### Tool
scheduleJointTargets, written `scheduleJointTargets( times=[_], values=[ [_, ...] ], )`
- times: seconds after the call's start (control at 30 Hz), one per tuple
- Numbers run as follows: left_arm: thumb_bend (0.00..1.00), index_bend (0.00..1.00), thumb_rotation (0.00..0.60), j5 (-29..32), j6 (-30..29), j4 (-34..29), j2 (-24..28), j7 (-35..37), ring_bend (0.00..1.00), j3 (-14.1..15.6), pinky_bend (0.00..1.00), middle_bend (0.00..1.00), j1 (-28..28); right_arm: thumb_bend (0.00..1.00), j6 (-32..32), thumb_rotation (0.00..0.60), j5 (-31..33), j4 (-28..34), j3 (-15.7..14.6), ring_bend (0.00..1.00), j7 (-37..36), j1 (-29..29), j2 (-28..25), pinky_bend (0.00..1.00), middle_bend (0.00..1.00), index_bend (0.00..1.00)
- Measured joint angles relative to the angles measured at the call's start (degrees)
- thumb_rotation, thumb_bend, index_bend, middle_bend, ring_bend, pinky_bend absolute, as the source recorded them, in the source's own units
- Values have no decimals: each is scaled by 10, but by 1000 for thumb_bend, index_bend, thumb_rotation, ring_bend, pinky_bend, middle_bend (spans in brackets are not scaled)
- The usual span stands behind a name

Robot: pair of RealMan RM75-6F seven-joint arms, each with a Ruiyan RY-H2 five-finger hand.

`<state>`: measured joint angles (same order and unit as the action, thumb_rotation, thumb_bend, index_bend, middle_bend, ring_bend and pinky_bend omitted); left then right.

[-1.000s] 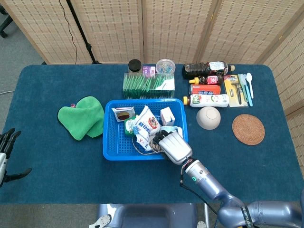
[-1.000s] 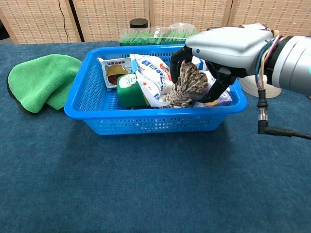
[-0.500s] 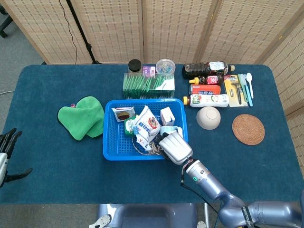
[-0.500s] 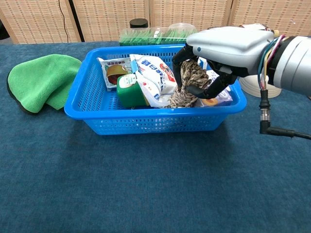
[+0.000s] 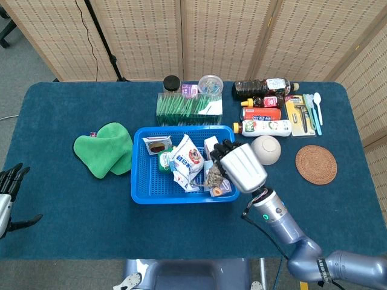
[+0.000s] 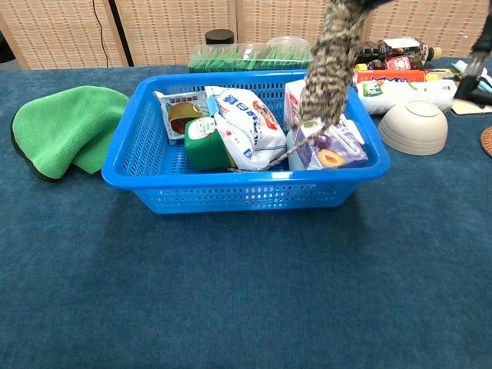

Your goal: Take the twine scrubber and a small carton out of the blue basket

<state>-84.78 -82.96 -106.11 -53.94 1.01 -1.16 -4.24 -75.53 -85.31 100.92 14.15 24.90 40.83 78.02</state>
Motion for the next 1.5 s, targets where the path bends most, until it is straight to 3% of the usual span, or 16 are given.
scheduleJointTargets(
  times=[0.27, 0.43, 0.6, 0.8, 1.07, 1.5],
  values=[
    [0, 0, 600, -11, -7, 1, 2, 7, 0, 5, 0, 0, 4, 683, -27, 600, 32, -45, 57, 473, 2, -12, -40, 715, 532, 612],
    [0, 0, 600, -9, -5, 2, 4, 11, 0, 4, 0, 0, 4, 684, -19, 600, 56, -77, 68, 474, 1, -13, -57, 715, 535, 614],
    [0, 0, 600, -4, 4, 1, 4, 9, 0, 4, 0, 0, 0, 685, 0, 600, 83, -147, 83, 476, 1, -2, -59, 718, 537, 616],
    [0, 0, 600, 2, 6, 0, 4, 7, 0, 2, 0, 0, -1, 687, 37, 600, 149, -236, 137, 477, 10, 33, -75, 718, 537, 616],
    [0, 0, 600, 5, 10, -2, 4, 2, 0, 2, 0, 0, -3, 690, 59, 600, 208, -290, 175, 478, 38, 59, -114, 718, 539, 619],
    [0, 0, 600, 10, 13, -4, 1, -10, 0, 2, 0, 0, -4, 711, -33, 600, 246, -368, 225, 484, 78, 90, -107, 718, 544, 622]
  ],
)
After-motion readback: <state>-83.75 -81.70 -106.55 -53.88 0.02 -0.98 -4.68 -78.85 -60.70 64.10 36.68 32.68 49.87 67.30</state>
